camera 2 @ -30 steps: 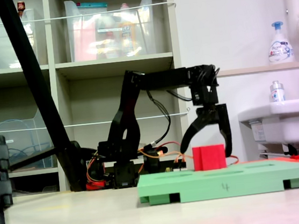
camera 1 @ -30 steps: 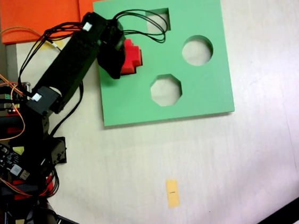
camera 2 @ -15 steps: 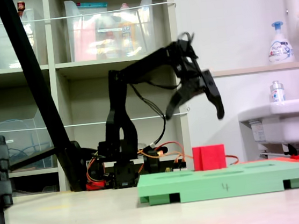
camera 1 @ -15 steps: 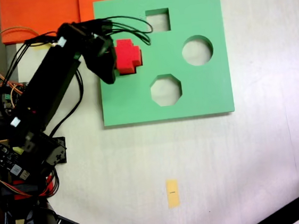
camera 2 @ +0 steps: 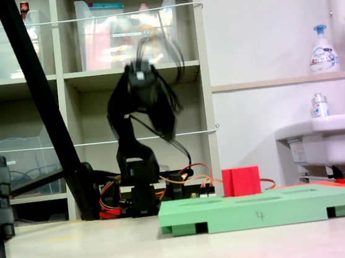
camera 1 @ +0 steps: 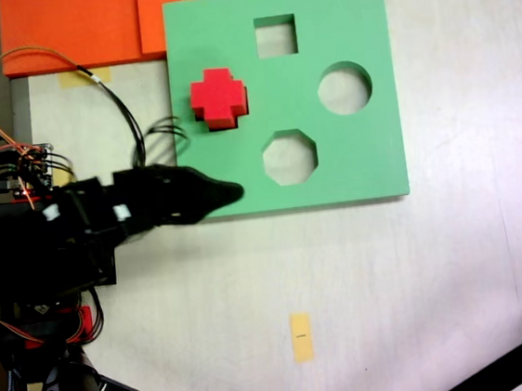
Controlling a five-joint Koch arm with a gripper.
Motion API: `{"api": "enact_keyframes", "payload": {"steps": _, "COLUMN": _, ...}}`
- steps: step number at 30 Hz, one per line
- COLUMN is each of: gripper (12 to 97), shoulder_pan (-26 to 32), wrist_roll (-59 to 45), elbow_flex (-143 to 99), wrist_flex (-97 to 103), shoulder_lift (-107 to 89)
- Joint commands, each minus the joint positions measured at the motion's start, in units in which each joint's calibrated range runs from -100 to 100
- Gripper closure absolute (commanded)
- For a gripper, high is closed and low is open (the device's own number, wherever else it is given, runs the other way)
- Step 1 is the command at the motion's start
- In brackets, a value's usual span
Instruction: Put the cross columnar block into the corresponding hole
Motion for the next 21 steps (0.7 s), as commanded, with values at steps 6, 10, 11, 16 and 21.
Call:
{"api": "enact_keyframes", "payload": {"steps": 6, "gripper": 53.0, "shoulder_pan": -7.5, "wrist_roll": -6.4, "elbow_flex": -19.7, "wrist_flex": 25.3, "shoulder_lift": -1.5}}
{"api": "enact_keyframes", "payload": {"steps": 10, "gripper": 57.7, "shoulder_pan": -7.8, "wrist_roll": -9.8, "elbow_flex": -48.0, "wrist_flex": 69.7, "shoulder_lift": -1.5}}
{"api": "enact_keyframes", "payload": {"steps": 11, "gripper": 61.7, "shoulder_pan": -7.9, "wrist_roll": -11.6, "elbow_flex": -54.8, "wrist_flex": 82.4, "shoulder_lift": -1.5}}
{"api": "enact_keyframes", "payload": {"steps": 16, "gripper": 62.8, "shoulder_pan": -7.5, "wrist_roll": -14.4, "elbow_flex": -68.9, "wrist_flex": 88.2, "shoulder_lift": -1.5}}
{"api": "enact_keyframes", "payload": {"steps": 21, "gripper": 62.6, "shoulder_pan": -7.6, "wrist_roll": -15.1, "elbow_flex": -70.3, "wrist_flex": 82.2, "shoulder_lift": -1.5}}
